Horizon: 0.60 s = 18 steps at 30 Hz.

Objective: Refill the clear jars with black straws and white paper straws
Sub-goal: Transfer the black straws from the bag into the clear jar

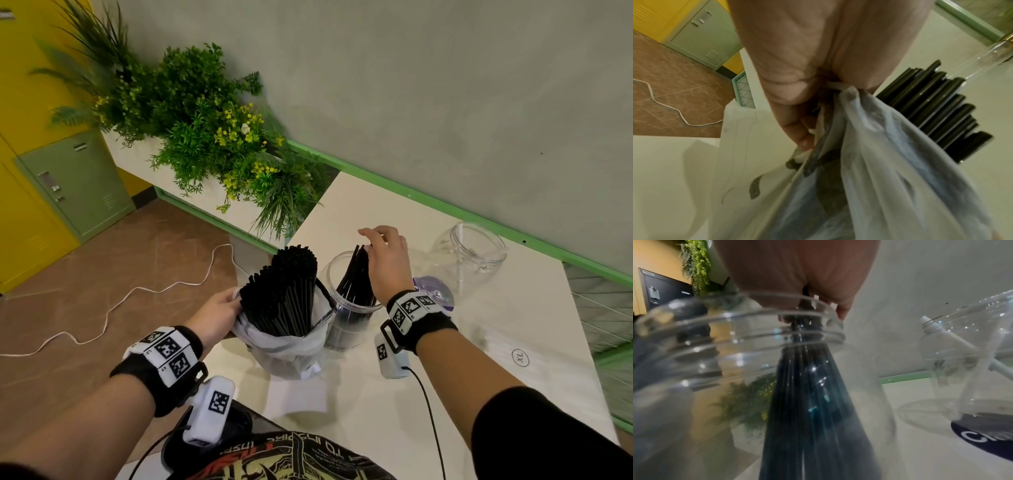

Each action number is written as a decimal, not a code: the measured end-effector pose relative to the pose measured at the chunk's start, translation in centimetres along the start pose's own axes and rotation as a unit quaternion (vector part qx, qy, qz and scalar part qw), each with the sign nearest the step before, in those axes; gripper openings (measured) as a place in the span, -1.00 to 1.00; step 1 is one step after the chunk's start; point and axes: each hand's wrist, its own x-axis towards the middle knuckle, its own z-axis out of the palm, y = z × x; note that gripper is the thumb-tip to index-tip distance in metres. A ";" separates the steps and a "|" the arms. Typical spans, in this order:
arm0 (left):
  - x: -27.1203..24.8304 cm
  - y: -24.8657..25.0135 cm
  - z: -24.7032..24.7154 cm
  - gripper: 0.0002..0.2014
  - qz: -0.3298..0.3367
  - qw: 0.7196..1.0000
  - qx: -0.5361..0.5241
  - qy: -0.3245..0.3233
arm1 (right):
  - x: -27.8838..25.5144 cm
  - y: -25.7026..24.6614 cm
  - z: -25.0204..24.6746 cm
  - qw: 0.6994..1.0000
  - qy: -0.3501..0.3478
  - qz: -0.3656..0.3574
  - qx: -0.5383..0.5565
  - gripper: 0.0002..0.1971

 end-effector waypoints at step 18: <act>-0.2 -0.2 0.1 -0.80 -0.010 1.000 -0.025 0.008 | 1.1 0.1 0.7 0.999 0.012 -0.018 -0.024 -0.77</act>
